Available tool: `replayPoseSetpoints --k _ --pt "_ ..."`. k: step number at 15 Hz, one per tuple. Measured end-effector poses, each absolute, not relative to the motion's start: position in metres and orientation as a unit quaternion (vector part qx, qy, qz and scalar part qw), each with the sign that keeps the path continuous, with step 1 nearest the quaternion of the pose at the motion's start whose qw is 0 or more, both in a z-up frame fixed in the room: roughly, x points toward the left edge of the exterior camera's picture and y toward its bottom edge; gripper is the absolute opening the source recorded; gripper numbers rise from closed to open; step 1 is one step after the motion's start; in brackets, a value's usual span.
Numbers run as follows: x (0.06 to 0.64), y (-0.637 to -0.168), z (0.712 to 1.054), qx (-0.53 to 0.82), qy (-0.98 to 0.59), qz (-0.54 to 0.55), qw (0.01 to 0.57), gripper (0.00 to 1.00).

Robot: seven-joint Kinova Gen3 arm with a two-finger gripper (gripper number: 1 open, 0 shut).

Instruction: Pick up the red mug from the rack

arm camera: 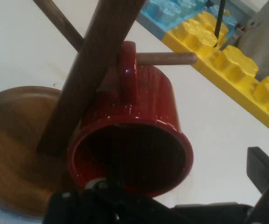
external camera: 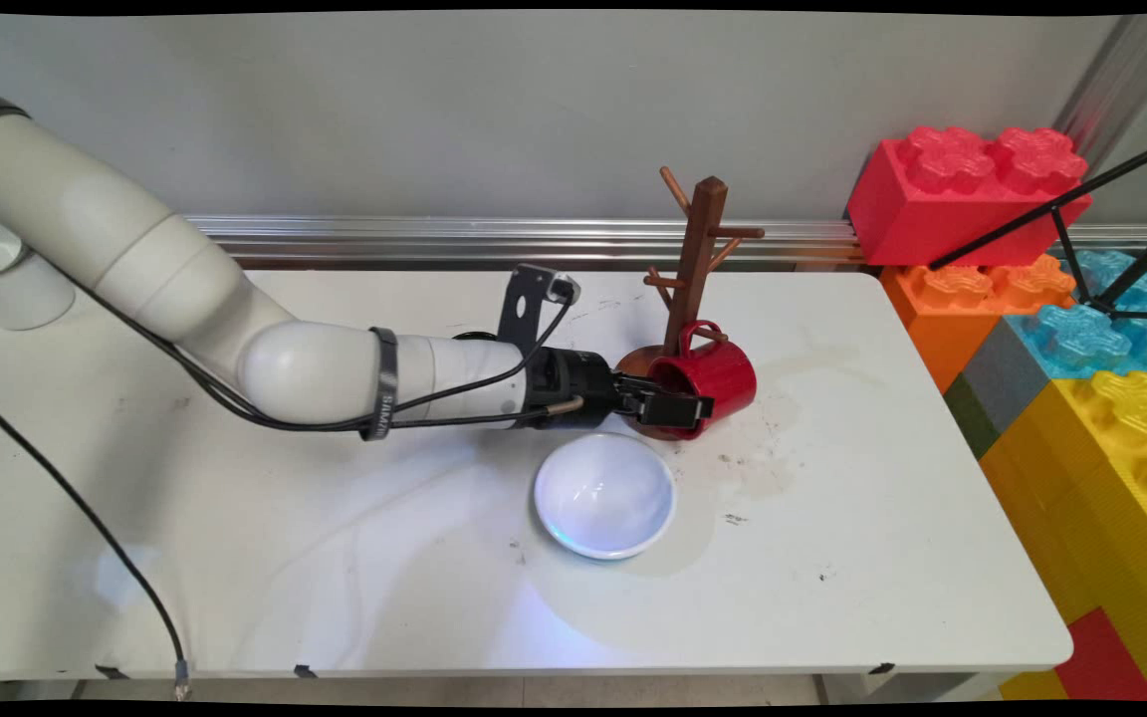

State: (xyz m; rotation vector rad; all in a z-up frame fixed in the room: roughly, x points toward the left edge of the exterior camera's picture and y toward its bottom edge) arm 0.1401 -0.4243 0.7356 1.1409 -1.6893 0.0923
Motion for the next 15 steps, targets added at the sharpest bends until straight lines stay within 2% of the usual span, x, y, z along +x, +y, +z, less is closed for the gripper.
replayPoseSetpoints --k 15 --pt "0.117 -0.448 0.715 0.496 -0.683 0.032 0.535 1.0"
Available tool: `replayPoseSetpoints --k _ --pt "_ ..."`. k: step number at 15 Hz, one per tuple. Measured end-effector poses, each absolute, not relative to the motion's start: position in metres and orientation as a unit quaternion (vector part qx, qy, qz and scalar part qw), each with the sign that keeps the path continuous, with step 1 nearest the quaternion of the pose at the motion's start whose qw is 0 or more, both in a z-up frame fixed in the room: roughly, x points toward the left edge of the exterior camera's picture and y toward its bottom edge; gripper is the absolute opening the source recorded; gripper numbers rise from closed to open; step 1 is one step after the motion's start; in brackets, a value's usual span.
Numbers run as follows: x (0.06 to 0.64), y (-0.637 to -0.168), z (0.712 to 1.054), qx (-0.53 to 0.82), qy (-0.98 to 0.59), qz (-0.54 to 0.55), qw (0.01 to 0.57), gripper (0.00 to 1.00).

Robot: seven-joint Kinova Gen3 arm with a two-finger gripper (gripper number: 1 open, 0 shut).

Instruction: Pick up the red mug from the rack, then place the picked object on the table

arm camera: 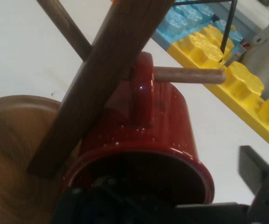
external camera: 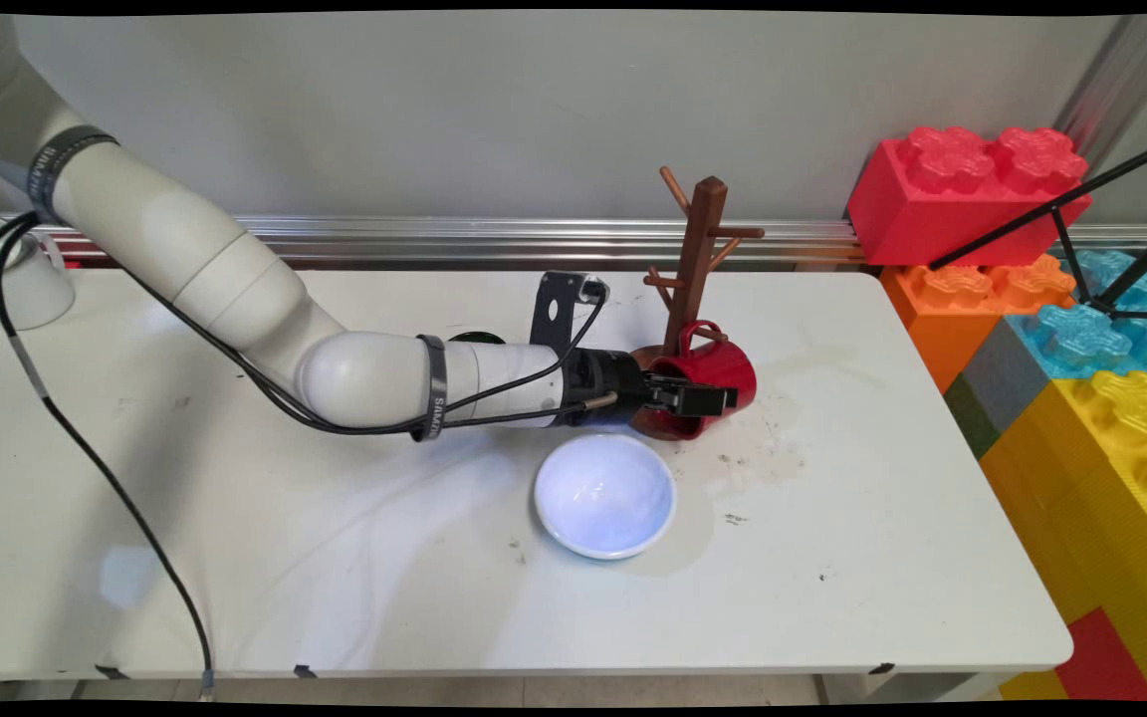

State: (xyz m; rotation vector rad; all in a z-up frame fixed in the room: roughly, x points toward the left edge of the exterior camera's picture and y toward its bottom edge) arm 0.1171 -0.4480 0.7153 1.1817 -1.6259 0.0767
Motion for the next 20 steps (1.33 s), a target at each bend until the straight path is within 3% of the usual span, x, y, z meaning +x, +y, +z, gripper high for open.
replayPoseSetpoints --k 1,20 --pt "0.1167 -0.4492 0.7146 0.497 -0.682 0.034 0.536 0.0" --pt "0.1193 -0.4473 0.7204 0.513 -0.665 0.032 0.542 0.0"
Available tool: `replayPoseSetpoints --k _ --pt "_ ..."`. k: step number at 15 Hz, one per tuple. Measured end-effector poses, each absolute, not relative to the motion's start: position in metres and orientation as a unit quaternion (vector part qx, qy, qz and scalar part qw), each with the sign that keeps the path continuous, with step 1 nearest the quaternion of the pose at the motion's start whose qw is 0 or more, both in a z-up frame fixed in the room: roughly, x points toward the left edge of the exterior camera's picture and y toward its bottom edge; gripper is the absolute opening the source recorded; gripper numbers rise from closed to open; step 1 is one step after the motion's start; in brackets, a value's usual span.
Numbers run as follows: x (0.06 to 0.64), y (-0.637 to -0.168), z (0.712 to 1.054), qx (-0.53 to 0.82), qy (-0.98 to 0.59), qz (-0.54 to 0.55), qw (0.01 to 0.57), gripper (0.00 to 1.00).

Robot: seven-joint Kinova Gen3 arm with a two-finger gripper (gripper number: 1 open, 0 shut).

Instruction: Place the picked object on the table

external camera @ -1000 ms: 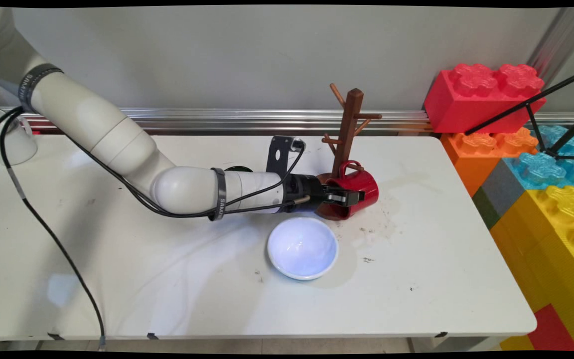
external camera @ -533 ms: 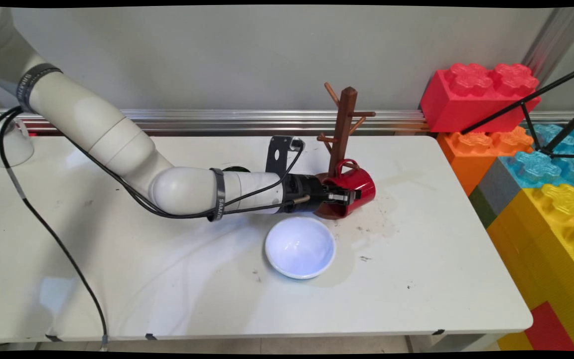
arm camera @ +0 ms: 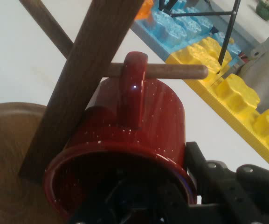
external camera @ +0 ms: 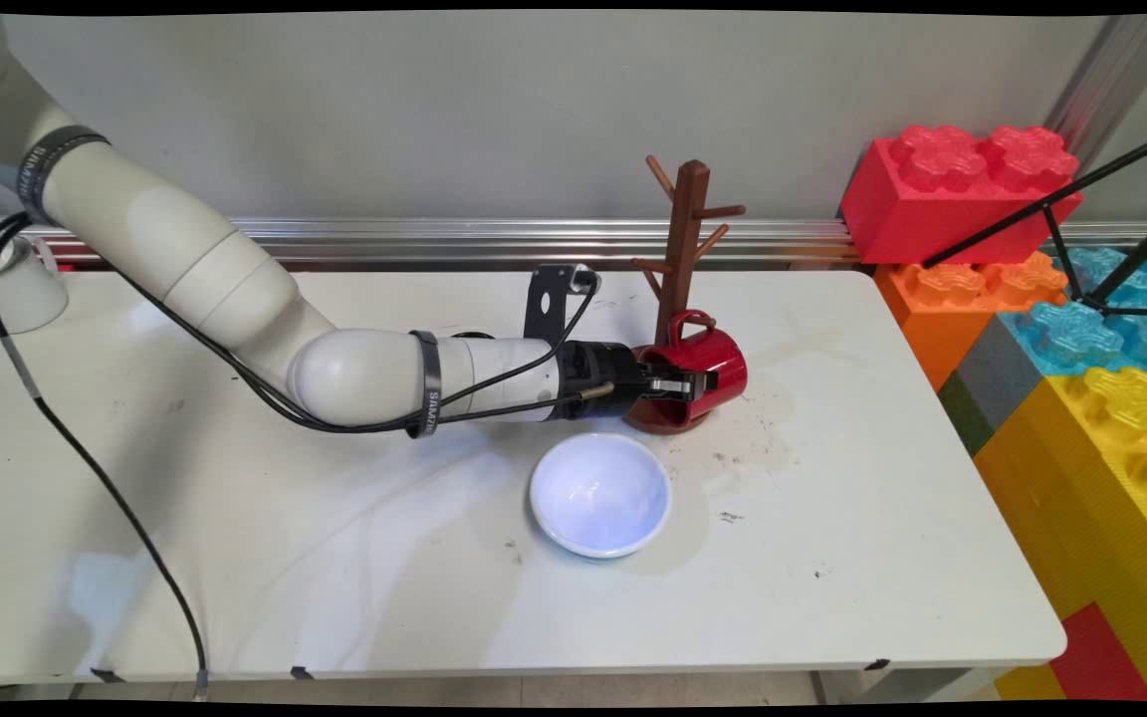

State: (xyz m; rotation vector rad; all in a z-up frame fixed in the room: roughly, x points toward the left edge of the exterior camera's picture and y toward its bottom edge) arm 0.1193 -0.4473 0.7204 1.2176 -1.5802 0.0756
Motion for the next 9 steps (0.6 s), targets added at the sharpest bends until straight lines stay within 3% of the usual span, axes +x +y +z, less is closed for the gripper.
replayPoseSetpoints --k 9 --pt "0.124 -0.439 0.735 0.505 -0.662 0.015 0.554 0.0"
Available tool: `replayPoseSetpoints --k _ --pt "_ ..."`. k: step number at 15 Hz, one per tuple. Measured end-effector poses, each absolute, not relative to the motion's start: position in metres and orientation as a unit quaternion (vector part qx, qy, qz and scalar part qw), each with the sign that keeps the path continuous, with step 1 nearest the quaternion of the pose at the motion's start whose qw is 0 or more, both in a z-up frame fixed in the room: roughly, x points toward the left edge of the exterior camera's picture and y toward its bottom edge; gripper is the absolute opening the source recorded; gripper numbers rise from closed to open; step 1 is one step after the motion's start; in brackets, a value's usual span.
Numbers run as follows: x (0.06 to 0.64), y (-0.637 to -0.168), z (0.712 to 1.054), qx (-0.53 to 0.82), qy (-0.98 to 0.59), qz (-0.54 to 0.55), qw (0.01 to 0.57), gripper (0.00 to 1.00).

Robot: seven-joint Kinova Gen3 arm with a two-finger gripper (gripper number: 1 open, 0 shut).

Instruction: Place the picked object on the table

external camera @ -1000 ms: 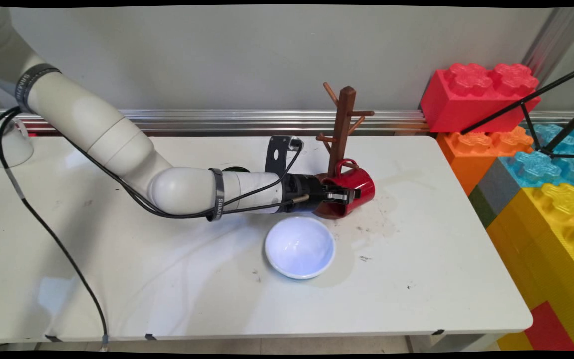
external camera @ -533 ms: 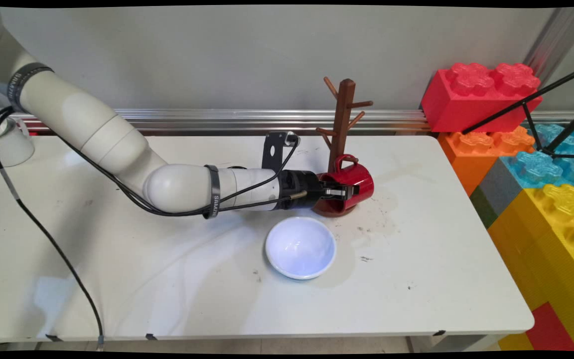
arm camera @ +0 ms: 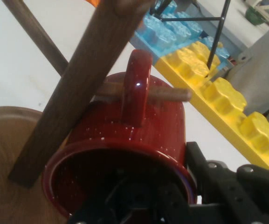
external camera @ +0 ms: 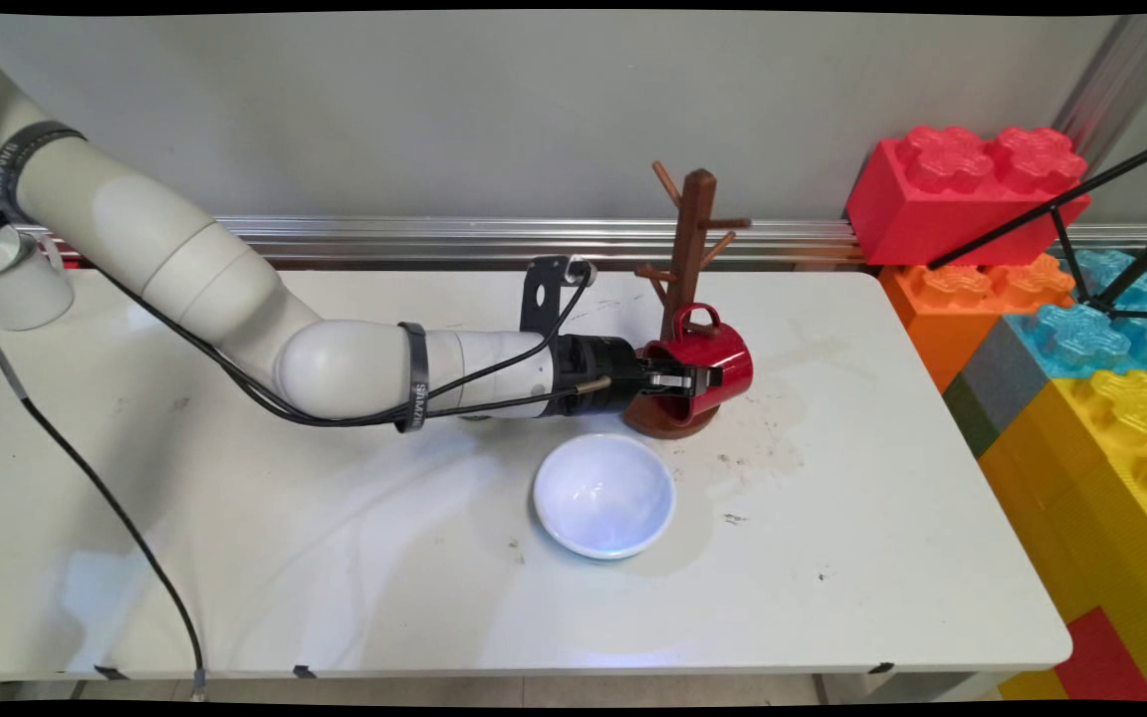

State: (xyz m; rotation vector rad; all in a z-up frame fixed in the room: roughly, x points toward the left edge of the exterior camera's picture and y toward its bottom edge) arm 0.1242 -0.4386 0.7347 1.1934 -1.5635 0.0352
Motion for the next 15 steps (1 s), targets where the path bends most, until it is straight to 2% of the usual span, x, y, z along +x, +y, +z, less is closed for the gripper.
replayPoseSetpoints --k 15 --pt "0.105 -0.409 0.758 0.486 -0.663 -0.036 0.569 0.0"
